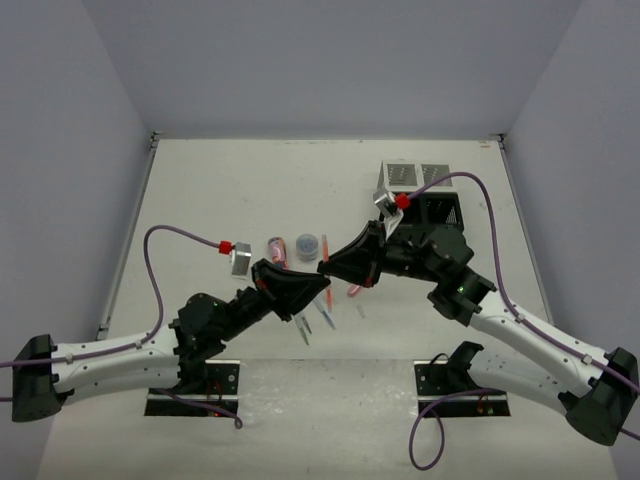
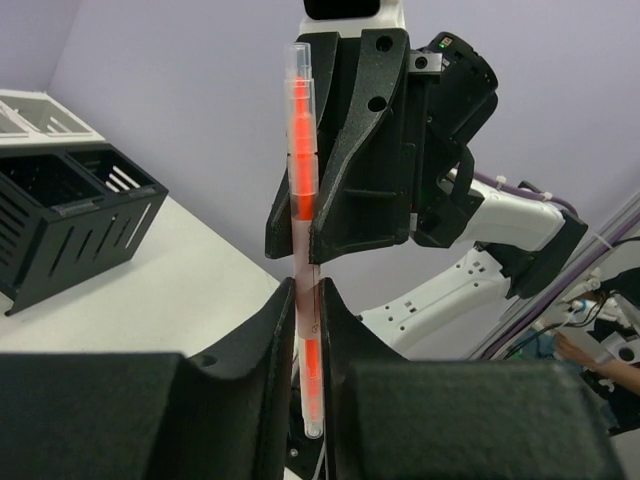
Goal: Sort the stationery into containers
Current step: Close the pen cap on the pen.
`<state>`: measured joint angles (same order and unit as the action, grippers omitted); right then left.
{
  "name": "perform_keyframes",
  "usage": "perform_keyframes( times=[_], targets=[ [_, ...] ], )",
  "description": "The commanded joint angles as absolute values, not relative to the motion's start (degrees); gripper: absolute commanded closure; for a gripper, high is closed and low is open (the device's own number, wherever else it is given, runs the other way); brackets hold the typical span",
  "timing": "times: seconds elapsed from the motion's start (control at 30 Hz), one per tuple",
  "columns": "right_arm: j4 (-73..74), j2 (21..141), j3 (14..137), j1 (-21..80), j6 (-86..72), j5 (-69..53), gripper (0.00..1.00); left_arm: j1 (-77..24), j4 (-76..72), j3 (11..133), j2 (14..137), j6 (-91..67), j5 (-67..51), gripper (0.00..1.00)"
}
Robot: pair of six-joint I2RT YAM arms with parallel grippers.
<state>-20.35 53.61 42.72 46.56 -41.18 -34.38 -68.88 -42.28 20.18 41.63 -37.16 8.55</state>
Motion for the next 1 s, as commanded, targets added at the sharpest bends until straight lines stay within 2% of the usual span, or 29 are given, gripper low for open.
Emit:
perform_keyframes(
  times=[0.0, 0.07, 0.13, 0.17, 0.23, 0.3, 0.4, 0.43, 0.47, 0.53, 0.57, 0.6, 0.7, 0.73, 0.83, 0.97],
  targets=[
    [-21.9, 52.7, 43.3, 47.0, -41.0, -33.4, 1.0, -69.0, -39.7, 23.5, 43.0, -36.0, 7.6, 0.3],
    [-22.1, 52.5, 43.2, 46.9, -41.1, -33.0, 1.0, -69.0, -38.2, 24.6, 44.2, -36.0, 7.6, 0.28],
    [-22.8, 52.6, 43.2, 46.9, -41.4, -33.6, 1.0, -69.0, -38.8, 25.0, 45.0, -36.0, 7.1, 0.52],
    [-22.9, 52.7, 43.2, 47.0, -41.6, -33.9, 1.0, -69.0, -39.3, 25.0, 45.5, -36.0, 7.0, 0.53],
    [-23.5, 52.9, 43.1, 47.1, -42.0, -34.1, 1.0, -69.0, -39.7, 25.1, 46.1, -36.1, 7.1, 0.72],
    [-23.8, 52.8, 43.0, 47.3, -42.2, -34.2, 1.0, -69.0, -40.1, 25.4, 46.8, -36.0, 7.3, 0.76],
    [-24.3, 53.0, 42.9, 47.5, -42.4, -34.2, 1.0, -69.0, -41.6, 25.1, 47.0, -36.0, 7.6, 0.77],
    [-24.5, 53.2, 42.9, 47.7, -42.5, -34.1, 1.0, -69.0, -42.1, 24.9, 47.0, -35.6, 7.3, 0.92],
    [-24.5, 53.2, 42.8, 47.8, -42.5, -34.0, 1.0, -69.0, -42.6, 24.9, 47.0, -35.4, 6.8, 1.0],
    [-24.4, 53.1, 42.7, 47.8, -42.2, -33.9, 1.0, -69.0, -42.9, 24.8, 46.9, -35.1, 6.1, 1.0],
    [-24.0, 52.7, 42.6, 47.8, -42.0, -33.4, 0.86, -69.0, -42.5, 24.8, 46.9, -35.0, 5.9, 1.0],
    [-23.4, 52.1, 42.5, 47.8, -41.7, -32.7, 0.65, -69.0, -41.9, 24.9, 46.8, -34.9, 5.7, 1.0],
    [-20.6, 50.9, 43.0, 47.8, -40.1, -30.1, 0.4, -68.9, -41.2, 24.4, 46.4, -34.8, 5.2, 1.0],
    [-19.7, 50.4, 43.8, 47.8, -39.7, -29.6, 0.23, -69.0, -41.2, 24.2, 46.3, -34.8, 4.8, 1.0],
    [-15.6, 49.9, 46.1, 47.8, -37.9, -28.6, 0.1, -69.0, -41.2, 23.4, 46.2, -35.2, 3.8, 1.0],
    [-11.5, 50.9, 50.2, 47.7, -35.7, -27.7, 0.08, -69.0, -41.8, 23.7, 47.3, -34.6, 0.9, 1.0]
  ],
)
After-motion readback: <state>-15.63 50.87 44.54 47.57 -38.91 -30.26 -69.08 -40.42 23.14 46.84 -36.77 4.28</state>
